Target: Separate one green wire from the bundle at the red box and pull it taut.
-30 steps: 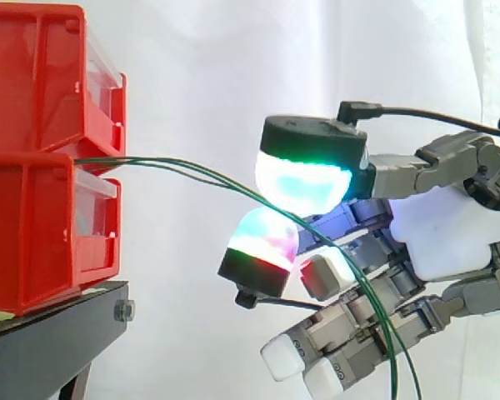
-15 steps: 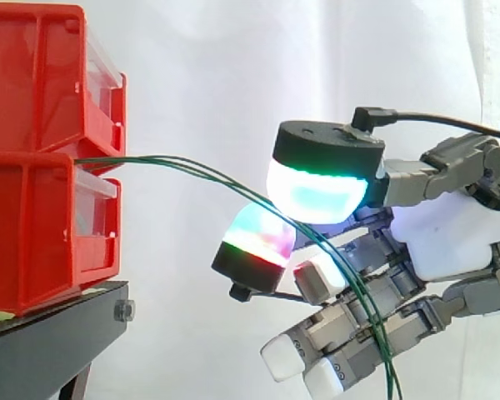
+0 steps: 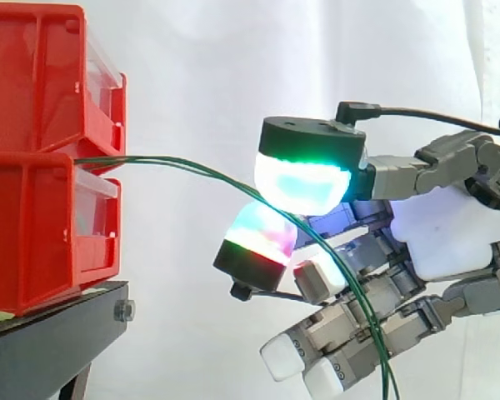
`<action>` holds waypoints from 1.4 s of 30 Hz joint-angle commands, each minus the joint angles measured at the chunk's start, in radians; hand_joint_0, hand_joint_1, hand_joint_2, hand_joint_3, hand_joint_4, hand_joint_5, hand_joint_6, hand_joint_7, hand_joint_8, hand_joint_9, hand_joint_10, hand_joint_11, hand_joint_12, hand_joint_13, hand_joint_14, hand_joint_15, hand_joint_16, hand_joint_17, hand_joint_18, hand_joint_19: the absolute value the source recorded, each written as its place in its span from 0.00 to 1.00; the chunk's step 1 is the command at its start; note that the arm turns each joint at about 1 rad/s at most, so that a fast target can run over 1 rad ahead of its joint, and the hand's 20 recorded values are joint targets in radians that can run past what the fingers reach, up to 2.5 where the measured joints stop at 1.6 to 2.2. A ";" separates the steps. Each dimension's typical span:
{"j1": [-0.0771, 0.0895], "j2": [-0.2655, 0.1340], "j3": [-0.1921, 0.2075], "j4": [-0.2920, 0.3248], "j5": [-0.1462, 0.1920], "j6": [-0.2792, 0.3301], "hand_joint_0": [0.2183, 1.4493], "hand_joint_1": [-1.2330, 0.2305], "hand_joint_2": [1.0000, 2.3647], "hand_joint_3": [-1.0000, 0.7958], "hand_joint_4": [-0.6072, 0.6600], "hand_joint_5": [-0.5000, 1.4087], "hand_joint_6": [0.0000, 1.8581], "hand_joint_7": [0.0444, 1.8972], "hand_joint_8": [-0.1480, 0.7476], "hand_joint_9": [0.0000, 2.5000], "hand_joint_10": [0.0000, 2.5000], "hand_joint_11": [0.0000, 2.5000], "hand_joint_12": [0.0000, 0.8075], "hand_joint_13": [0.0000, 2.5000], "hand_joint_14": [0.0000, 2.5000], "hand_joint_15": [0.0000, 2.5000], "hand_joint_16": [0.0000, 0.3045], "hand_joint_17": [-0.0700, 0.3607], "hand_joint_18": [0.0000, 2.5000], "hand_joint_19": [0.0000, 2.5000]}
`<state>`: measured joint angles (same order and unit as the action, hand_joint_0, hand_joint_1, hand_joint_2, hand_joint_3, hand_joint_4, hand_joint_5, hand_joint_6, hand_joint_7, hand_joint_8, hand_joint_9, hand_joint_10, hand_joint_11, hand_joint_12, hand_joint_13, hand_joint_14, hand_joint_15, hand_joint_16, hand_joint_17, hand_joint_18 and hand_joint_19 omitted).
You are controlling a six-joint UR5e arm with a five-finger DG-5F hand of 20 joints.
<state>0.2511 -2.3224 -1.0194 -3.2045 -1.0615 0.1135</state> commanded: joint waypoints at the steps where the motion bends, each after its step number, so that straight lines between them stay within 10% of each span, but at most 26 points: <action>1: 0.000 0.000 0.001 0.000 0.000 0.000 0.39 0.23 0.01 0.35 0.42 0.18 0.49 0.55 0.42 0.45 0.01 0.33 0.40 0.29 0.01 0.17 0.15 0.40 0.23 0.18; 14: -0.001 0.000 0.005 0.000 -0.002 0.000 0.37 0.17 0.00 0.28 0.50 0.18 0.49 0.49 0.40 0.43 0.01 0.33 0.39 0.29 0.01 0.17 0.15 0.39 0.23 0.17; 25: -0.003 0.000 0.013 -0.002 -0.002 -0.001 0.28 0.38 0.00 0.28 0.53 0.19 0.47 0.54 0.42 0.47 0.01 0.33 0.41 0.31 0.01 0.17 0.15 0.40 0.24 0.19; 42: -0.004 0.000 0.013 -0.002 -0.002 0.000 0.35 0.21 0.00 0.28 0.50 0.18 0.48 0.52 0.41 0.44 0.01 0.33 0.40 0.29 0.01 0.17 0.15 0.40 0.23 0.19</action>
<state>0.2473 -2.3224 -1.0056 -3.2060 -1.0630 0.1131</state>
